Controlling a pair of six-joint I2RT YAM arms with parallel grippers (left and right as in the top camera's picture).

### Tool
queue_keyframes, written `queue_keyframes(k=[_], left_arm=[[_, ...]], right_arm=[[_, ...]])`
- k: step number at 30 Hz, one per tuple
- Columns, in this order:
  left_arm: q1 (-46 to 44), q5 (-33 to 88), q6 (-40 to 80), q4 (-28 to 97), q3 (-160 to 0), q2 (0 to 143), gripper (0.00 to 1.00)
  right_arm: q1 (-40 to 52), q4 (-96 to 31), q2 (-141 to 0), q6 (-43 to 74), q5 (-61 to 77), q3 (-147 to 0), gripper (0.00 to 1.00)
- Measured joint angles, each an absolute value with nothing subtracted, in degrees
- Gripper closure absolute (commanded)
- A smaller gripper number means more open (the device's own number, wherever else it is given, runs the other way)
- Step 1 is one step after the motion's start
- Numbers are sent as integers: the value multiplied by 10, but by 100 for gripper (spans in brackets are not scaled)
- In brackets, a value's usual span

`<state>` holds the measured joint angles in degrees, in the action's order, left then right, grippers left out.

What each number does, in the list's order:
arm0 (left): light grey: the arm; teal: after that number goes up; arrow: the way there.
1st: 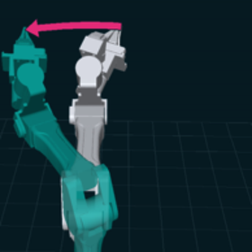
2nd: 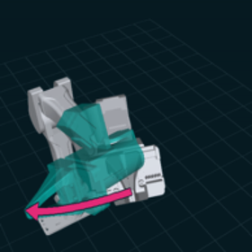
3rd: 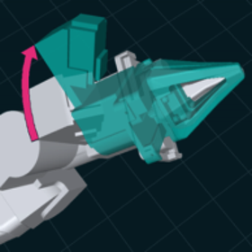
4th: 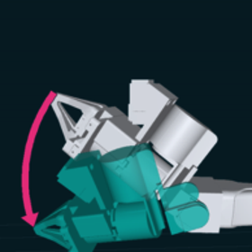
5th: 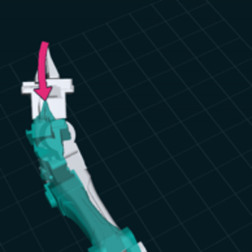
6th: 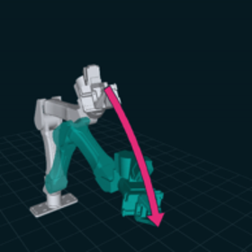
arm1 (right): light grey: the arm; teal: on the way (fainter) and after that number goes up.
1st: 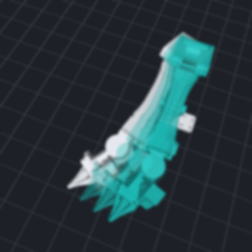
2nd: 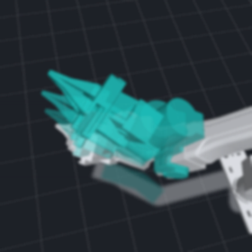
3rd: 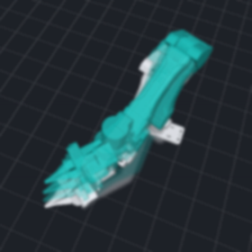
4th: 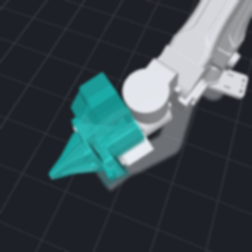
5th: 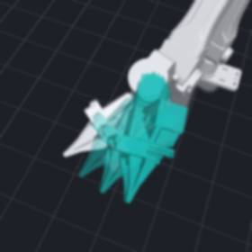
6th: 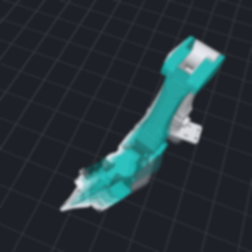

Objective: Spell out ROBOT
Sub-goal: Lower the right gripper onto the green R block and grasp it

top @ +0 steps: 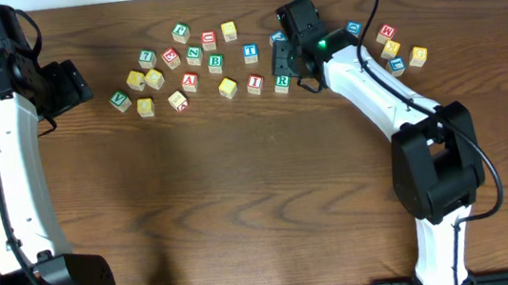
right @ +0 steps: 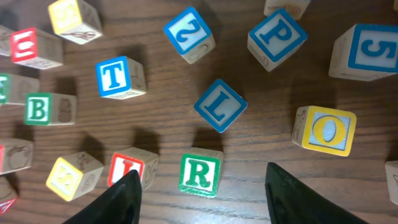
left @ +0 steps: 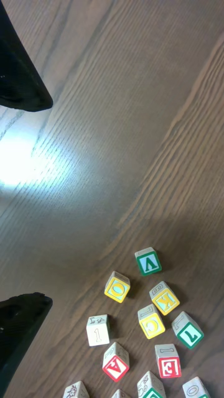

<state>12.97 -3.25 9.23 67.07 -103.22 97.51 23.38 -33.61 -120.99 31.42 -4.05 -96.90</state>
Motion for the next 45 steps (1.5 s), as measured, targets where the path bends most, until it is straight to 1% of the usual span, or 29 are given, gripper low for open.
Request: queue_keyframes(k=[13, 16, 17, 22, 27, 34, 39, 45], left_arm=[[130, -32, 93, 671, -1032, 975, 6], [130, -32, 94, 671, -1032, 975, 6], [130, -32, 95, 671, -1032, 975, 2], [130, -32, 97, 671, -1032, 975, 2], [130, -32, 97, 671, -1032, 975, 2], [130, -32, 97, 671, -1032, 975, 2], [130, -32, 97, 671, -1032, 975, 2], [130, -32, 97, 671, -1032, 975, 3]], right_arm=[[245, -305, -1265, 333, -50, -969, 44], [248, -306, -1272, 335, -50, -969, 48], [250, -305, -1274, 335, -50, -969, 50], [250, -304, -1279, 340, -50, -969, 57], [250, -304, -1288, 337, -50, -969, 58], [253, -307, -1290, 328, -50, -969, 68], [255, -310, -1290, 320, -50, -969, 72], [255, -312, -1290, 311, -50, -969, 73]])
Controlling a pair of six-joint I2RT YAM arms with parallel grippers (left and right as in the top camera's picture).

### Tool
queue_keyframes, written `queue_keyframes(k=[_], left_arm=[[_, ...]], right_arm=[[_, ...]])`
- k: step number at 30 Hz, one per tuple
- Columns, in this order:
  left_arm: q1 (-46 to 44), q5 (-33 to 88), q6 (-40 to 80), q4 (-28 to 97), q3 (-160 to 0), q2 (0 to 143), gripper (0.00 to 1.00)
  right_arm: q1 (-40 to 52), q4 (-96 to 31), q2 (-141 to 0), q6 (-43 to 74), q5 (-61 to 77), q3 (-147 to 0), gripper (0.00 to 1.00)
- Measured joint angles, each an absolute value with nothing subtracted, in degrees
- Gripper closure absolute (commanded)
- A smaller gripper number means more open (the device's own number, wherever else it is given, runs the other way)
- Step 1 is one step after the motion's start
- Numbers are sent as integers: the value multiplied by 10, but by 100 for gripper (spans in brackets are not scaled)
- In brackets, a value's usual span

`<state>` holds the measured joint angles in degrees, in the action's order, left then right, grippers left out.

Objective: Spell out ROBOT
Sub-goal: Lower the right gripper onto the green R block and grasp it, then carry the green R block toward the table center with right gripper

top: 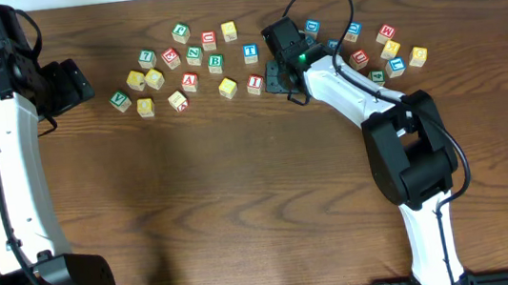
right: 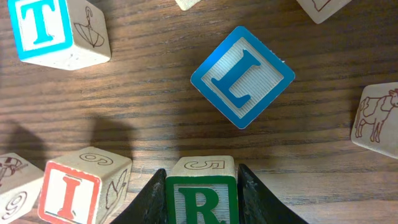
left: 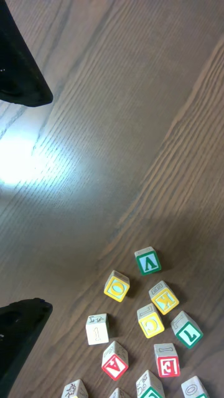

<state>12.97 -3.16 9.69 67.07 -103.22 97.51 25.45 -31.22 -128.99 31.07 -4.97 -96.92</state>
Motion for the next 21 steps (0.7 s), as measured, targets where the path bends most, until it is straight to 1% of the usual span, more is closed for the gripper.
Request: queue_keyframes(k=[6, 7, 10, 16, 21], left_arm=[[130, -32, 97, 671, -1032, 975, 2], [130, -32, 97, 671, -1032, 975, 2], [130, -32, 97, 671, -1032, 975, 3], [130, -32, 97, 671, -1032, 975, 2], [130, -32, 97, 671, -1032, 975, 2]], right_arm=[[255, -338, -1288, 287, -50, -973, 77], [255, -348, -1286, 284, -49, -973, 80], [255, -380, -1278, 278, -39, -973, 82], [262, -436, -1259, 278, 6, -973, 82], [295, -469, -1255, 278, 22, -973, 82]])
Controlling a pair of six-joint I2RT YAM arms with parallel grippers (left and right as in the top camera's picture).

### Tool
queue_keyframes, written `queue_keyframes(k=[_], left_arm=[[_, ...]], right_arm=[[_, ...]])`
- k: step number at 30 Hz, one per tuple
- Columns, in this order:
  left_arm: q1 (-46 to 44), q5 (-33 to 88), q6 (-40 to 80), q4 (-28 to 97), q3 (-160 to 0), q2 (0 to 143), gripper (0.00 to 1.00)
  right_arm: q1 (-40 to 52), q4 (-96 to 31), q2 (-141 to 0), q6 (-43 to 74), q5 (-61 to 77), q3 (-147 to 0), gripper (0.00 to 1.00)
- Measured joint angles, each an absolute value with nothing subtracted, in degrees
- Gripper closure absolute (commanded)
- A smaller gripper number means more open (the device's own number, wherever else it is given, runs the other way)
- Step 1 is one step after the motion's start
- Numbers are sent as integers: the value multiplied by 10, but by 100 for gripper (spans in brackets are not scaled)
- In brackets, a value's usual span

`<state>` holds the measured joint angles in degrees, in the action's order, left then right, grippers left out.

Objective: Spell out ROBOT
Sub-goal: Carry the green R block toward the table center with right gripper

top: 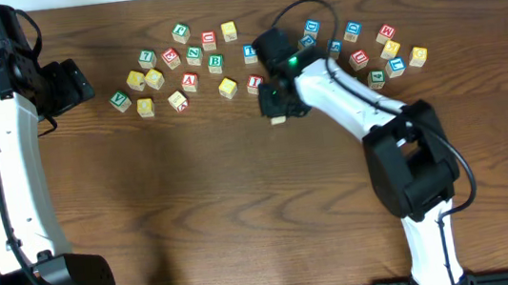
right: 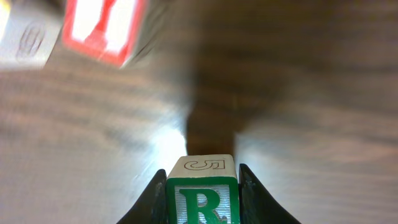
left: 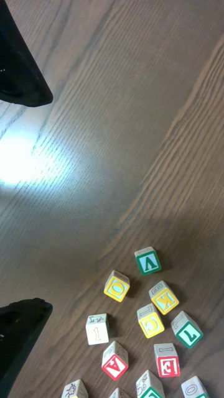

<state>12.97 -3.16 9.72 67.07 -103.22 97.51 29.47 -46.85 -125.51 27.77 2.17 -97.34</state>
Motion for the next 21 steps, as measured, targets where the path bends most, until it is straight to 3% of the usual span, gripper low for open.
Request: queue_keyframes(k=[12, 21], left_arm=[[130, -32, 99, 671, -1032, 975, 2], [130, -32, 101, 671, -1032, 975, 2]], right_arm=[[397, -440, -1255, 317, -13, -973, 86], [430, -432, -1255, 367, -32, -973, 82]])
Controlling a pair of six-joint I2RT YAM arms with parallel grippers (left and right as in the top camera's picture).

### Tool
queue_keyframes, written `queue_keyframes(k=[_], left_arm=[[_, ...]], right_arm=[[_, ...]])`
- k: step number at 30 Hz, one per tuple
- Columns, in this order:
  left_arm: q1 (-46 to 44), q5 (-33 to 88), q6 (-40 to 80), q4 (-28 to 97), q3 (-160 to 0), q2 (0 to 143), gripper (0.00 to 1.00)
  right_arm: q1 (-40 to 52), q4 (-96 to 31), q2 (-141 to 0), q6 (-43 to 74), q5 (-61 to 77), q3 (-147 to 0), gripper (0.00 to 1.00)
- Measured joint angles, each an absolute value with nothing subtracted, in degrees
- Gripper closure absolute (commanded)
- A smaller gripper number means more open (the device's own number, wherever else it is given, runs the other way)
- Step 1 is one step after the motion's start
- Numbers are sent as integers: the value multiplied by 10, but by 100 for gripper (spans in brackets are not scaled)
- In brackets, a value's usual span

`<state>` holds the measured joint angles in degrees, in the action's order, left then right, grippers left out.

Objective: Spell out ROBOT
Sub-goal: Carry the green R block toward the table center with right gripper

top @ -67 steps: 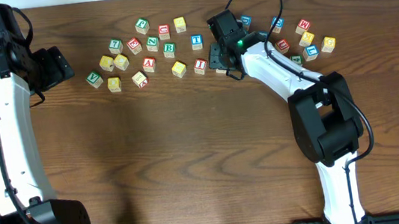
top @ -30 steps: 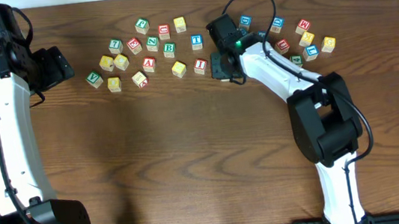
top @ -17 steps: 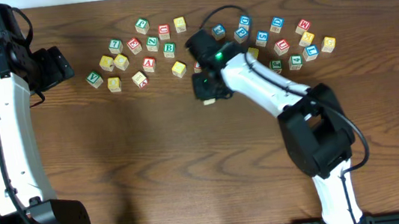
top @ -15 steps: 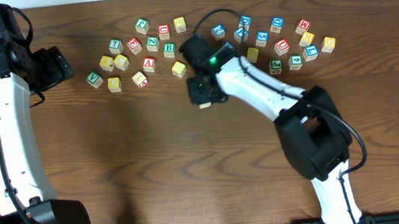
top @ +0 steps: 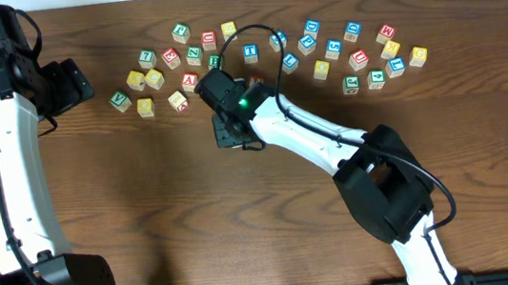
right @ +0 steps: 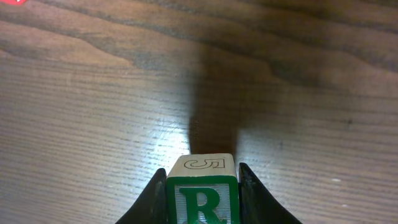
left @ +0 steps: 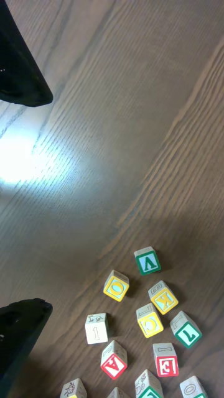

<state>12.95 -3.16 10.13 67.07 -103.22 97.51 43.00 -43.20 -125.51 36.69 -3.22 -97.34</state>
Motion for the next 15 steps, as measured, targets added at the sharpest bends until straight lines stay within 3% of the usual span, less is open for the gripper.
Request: queue_keyframes(k=[15], left_arm=[[130, -32, 102, 671, -1032, 975, 2]], right_arm=[[430, -456, -1255, 383, -37, -973, 77]])
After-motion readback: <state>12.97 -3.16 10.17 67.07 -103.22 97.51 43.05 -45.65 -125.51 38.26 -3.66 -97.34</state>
